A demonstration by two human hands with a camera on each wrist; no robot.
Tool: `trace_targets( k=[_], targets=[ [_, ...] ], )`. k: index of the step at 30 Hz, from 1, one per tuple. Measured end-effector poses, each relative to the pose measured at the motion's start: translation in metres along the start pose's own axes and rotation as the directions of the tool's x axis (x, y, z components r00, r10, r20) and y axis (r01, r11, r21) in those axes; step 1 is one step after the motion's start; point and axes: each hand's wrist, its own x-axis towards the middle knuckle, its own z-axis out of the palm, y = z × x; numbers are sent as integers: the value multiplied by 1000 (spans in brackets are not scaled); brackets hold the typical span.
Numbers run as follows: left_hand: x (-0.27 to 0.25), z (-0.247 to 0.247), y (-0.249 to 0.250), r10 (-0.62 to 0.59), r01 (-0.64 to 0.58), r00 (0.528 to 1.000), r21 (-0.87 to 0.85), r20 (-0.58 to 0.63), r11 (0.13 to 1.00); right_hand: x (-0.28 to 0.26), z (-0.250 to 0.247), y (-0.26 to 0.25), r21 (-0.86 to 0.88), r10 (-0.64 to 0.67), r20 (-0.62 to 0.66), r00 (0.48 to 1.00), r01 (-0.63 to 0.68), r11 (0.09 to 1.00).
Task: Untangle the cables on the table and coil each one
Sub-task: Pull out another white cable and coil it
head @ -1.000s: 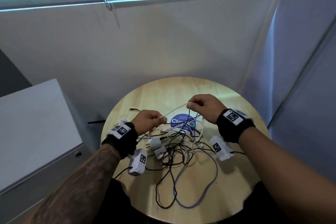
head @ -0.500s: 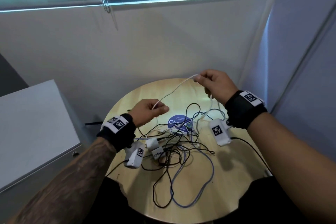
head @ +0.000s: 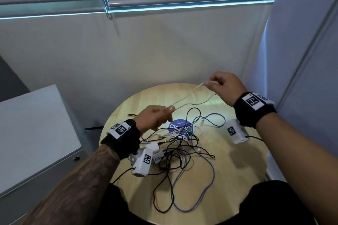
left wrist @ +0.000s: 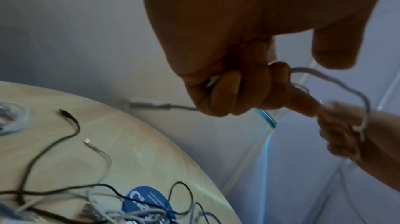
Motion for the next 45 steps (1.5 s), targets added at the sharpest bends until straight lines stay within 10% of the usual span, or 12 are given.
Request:
trace_targets(
  k=[6,15,22,26,29,45],
  targets=[
    [-9,-30,-15,-58,73,995,214,-76,974,-25,3,15,-154,69,346,936,-16,988],
    [-20,-37,-30,-50,52,999,160,-13,986,-43,0,-4,-32,18,300,954,-8,999],
    [-32,-15,-18,-107,184,969,-361,224,914,-38,6,-7,-254,16,135,991,19,967],
    [-40,9,-6,25,140,960,-552,280,822,-66,39,-34,-180,-138,285,948,195,964],
    [-39,22,-6,63,92,968,-578,243,811,-84,61,-58,156,-50,459,887,-24,988],
    [-58,40,-7,18,237,914,-568,406,788,-77,54,-30,110,-81,258,963,54,992]
  ],
)
